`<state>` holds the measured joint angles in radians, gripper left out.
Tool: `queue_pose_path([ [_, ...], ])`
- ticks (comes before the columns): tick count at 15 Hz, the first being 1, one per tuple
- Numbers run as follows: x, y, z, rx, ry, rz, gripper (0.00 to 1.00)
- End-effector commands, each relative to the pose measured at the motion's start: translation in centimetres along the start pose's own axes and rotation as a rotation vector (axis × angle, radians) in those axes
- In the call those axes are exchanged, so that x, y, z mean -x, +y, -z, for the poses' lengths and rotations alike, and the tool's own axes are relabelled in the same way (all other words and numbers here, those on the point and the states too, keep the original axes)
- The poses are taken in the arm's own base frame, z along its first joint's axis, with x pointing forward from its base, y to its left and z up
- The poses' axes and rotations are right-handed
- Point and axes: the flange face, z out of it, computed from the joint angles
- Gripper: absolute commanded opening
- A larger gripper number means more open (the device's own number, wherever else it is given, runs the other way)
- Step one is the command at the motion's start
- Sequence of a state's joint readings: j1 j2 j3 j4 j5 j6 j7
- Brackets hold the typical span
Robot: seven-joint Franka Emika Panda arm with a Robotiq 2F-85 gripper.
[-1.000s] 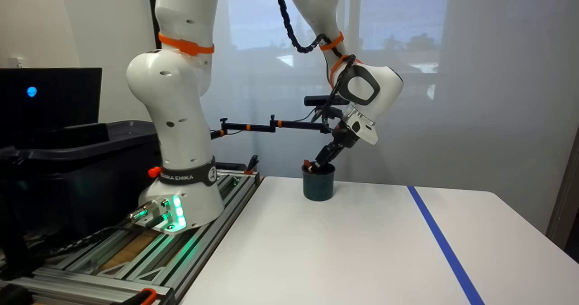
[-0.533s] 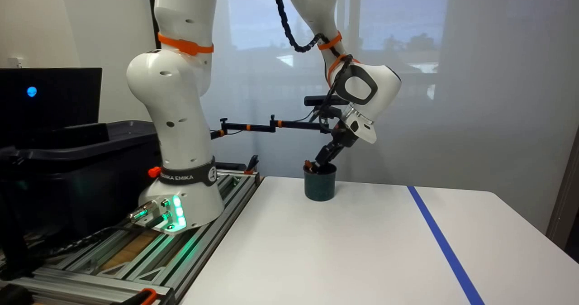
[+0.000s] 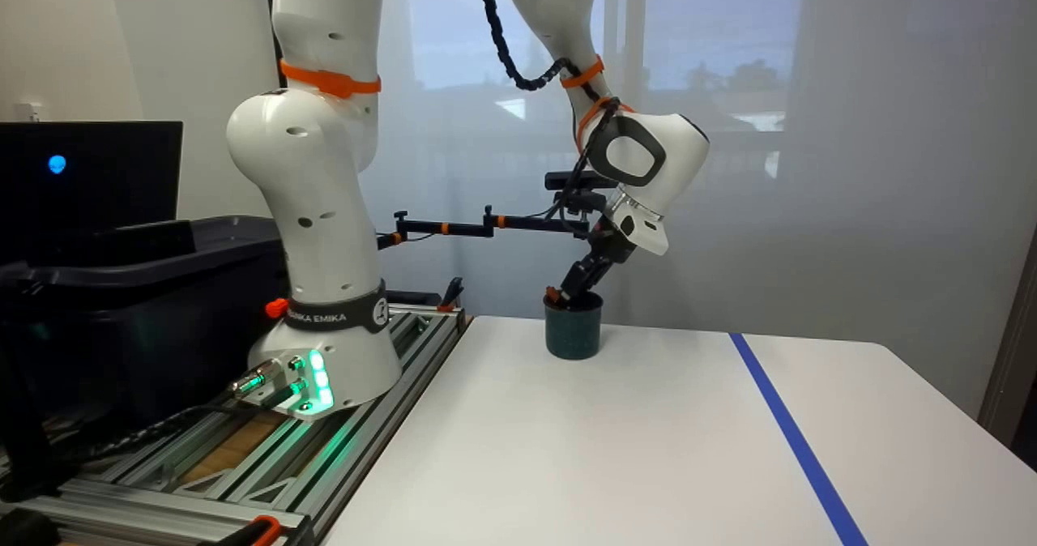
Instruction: Remove the marker from the cup and put it on the table
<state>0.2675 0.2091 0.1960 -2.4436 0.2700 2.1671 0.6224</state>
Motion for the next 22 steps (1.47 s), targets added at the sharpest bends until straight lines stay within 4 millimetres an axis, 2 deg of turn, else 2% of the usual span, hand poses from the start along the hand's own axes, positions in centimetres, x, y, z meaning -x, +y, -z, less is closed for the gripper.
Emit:
queue_pose_path([
  [1, 0.9, 0.5, -2.2, -0.018, 0.014, -0.008, 0.55],
  [2, 1.0, 0.6, -2.5, -0.017, 0.013, -0.008, 0.53],
  [3, 1.1, 0.8, -3.1, -0.021, 0.021, -0.011, 0.28],
  [4, 1.1, 0.9, -3.4, -0.025, 0.022, -0.012, 0.28],
  [6, 1.3, 0.8, -3.3, -0.037, 0.031, -0.011, 0.15],
  [7, 1.5, 0.7, -3.2, -0.042, 0.033, -0.014, 0.05],
  [8, 1.5, 0.6, -3.3, -0.039, 0.037, -0.011, 0.00],
  [10, 1.9, 0.7, -3.0, -0.036, 0.039, -0.009, 0.05],
  [13, 2.8, 1.2, -2.6, -0.032, 0.044, -0.012, 0.05],
  [18, 5.6, 2.6, -2.0, -0.002, 0.057, -0.038, 0.05],
  [22, 7.1, 3.6, -0.6, 0.017, 0.082, -0.063, 0.05],
])
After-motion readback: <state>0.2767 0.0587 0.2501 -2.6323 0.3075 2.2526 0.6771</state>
